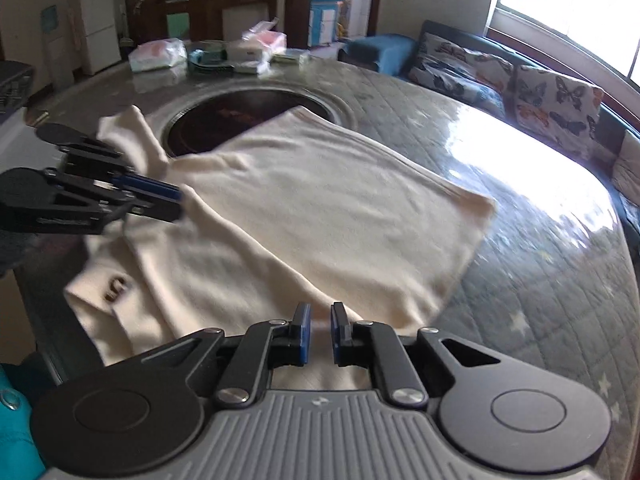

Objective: Fold clothes

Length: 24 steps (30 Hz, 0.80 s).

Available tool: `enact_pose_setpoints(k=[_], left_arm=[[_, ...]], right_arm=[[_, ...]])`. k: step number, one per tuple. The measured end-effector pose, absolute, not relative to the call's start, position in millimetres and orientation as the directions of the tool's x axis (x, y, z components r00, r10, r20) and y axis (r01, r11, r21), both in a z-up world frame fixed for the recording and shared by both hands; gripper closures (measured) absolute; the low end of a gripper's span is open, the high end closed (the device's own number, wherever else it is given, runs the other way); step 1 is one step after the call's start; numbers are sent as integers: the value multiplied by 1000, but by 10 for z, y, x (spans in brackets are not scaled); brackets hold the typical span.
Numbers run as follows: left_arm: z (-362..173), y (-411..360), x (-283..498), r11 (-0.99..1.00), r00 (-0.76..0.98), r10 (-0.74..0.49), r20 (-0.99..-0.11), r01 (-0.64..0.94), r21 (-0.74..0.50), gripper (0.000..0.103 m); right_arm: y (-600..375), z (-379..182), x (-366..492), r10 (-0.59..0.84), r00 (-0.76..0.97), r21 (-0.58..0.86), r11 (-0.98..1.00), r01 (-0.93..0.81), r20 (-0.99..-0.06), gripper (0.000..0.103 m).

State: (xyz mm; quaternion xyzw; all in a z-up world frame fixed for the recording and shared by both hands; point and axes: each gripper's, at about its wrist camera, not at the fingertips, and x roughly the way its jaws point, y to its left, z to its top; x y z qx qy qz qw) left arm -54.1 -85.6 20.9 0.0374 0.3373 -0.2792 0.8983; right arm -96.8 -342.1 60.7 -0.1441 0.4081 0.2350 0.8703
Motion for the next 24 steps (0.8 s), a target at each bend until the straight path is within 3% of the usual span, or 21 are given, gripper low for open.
enact_pose_setpoints(k=[9,12,24], left_arm=[[374,-473,-643,891,685,-426,-591,433,-141,83],[381,-214,-634,942,732,-320,-601,315,-117,74],[376,788,-655,990,794,84,-602,-136,-42,60]], right_arm=[[-3065,587,-848,316,522,-78,795,-601,-792,94],[-2866,642,-784,363,512,-62,767,-639,-778,94],[-2205,420,-610,440,454,-35,687,-726,-775,94]])
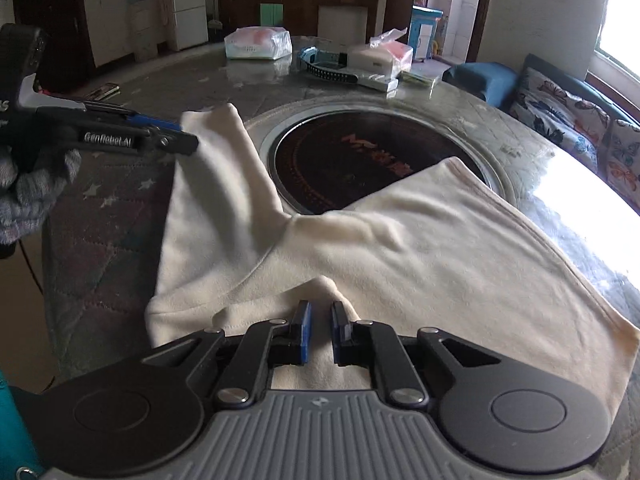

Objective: Fold clothes

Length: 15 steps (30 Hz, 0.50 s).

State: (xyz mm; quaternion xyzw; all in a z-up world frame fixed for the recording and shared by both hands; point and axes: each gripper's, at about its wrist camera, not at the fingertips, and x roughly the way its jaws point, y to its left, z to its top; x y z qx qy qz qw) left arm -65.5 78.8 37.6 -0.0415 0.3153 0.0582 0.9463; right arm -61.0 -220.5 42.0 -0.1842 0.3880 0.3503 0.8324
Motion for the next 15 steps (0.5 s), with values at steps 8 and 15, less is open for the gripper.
enact_pose_setpoints(k=[8,15], left_arm=[[270,1114,-414,957,752,189,-632,-285,-52,61],[240,1176,-321,943,745,145,-651,-304,-138,96]], right_arm=[[-2306,605,-727,440,486,-53,699,-714,-755,94],[-2451,715,-839,430,516,-62,722,-690,-741,94]])
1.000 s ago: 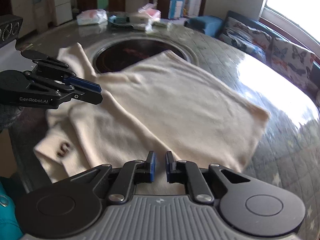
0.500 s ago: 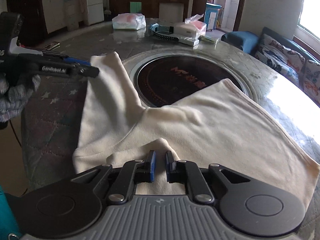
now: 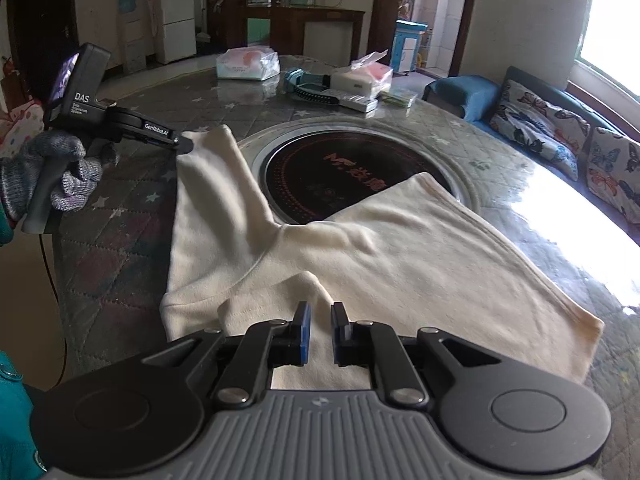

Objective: Fold clothes

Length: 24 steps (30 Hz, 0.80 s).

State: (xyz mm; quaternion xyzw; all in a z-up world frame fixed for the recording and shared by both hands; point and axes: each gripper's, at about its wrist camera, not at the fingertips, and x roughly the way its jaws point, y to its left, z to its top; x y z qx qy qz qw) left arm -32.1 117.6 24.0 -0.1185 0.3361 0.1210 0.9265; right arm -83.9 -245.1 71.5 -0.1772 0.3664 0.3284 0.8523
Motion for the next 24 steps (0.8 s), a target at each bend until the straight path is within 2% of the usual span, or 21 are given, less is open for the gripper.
enact_pose_setpoints(k=[2,7,13,17,20,24], left_arm=[[298,1158,-364,940,765,120,-633,-293,-176,98],[628,802,-538,973,837,2,-548,-128,-193,99],[964,17,-792,967,859,-240,-451,171,-189,99],[1049,-527,-906,911,806,-413,-425,363,-198,99],[966,-897,-959,870,753,-487,-442,462,-173,99],[718,-1285,-973,827,672,-534,-513,542,-150,98]], right_arm=[[-2515,754,-867,430,530,-58,735,-675,-731,94],[-2686,836,-922,421,564,-50,770,-637,-711,94],[-2978,922,-976,406,605,-10,825,-565,-685,94],[-3200,982,-1051,387,633,5,856,-518,-670,94],[-3337,1007,-1099,371,648,9,872,-489,-665,94],[-3531,994,-1167,348,660,25,894,-447,-666,94]])
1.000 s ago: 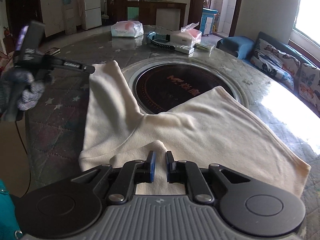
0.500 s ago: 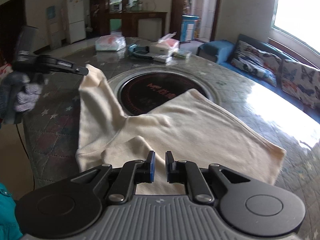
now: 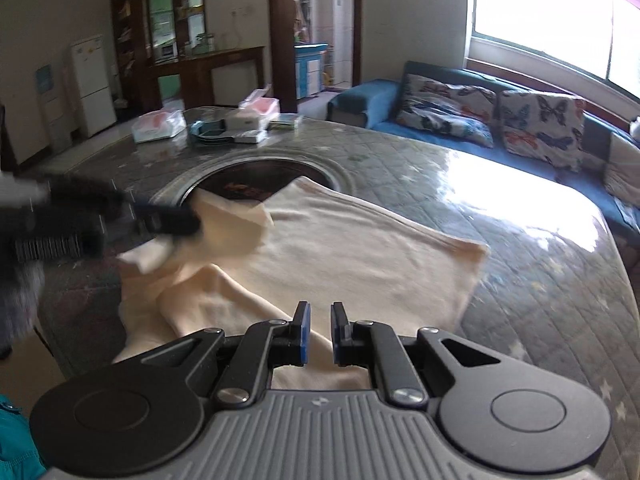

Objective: Fold clothes

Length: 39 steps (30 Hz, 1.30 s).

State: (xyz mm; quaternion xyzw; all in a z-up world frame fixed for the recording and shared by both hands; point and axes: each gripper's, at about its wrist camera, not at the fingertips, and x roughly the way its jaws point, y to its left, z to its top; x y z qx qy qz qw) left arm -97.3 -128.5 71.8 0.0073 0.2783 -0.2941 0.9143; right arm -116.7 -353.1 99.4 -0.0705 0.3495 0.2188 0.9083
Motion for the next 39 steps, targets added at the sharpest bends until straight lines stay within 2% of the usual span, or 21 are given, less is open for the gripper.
enact_pose_setpoints(k=[3,7,11,12,15,18,22,24,29,30,32,36,39], left_arm=[[546,-1480,-1049,800,621,-546,-562,587,-129,95],[457,-1489,-1157,781,599,-549,-584,617,-101,93],[497,-1273,-1200,786,620,-539,-570,613,-77,78],[511,-1210,-1207,793,628,-528,-571,605,-68,78],[532,-959,-1246,822,675,-480,-560,569,-19,76],[488,-706,-1290,862,737,-387,-554,503,67,60],[371,-437,-1323,901,768,-282,-575,418,117,60],[308,-345,-1340,912,767,-252,-590,392,120,55],[200,-274,-1354,923,764,-230,-603,368,114,55],[194,-276,-1352,923,762,-235,-603,370,108,55],[180,-277,-1335,925,763,-234,-602,366,104,55],[164,-285,-1322,923,769,-238,-594,369,108,57],[151,-305,-1334,919,772,-240,-589,376,118,67]], right_arm=[[-3622,936,-1197,344,649,47,902,-429,-679,94],[-3679,861,-1211,362,624,92,902,-421,-693,94],[-3638,785,-1205,398,585,141,889,-435,-706,91],[-3603,761,-1208,406,577,148,885,-441,-709,91],[-3505,702,-1202,417,552,160,877,-453,-722,88],[-3451,643,-1201,434,524,188,870,-457,-733,86],[-3373,564,-1201,424,510,185,872,-454,-748,85],[-3346,513,-1172,414,502,186,877,-442,-760,84],[-3294,460,-1120,404,490,190,883,-429,-772,81],[-3277,465,-1117,403,487,189,883,-429,-775,82],[-3232,483,-1118,391,483,175,884,-433,-783,98],[-3158,637,-1153,370,519,120,884,-452,-770,100],[-3117,884,-1198,363,576,66,880,-471,-732,100]])
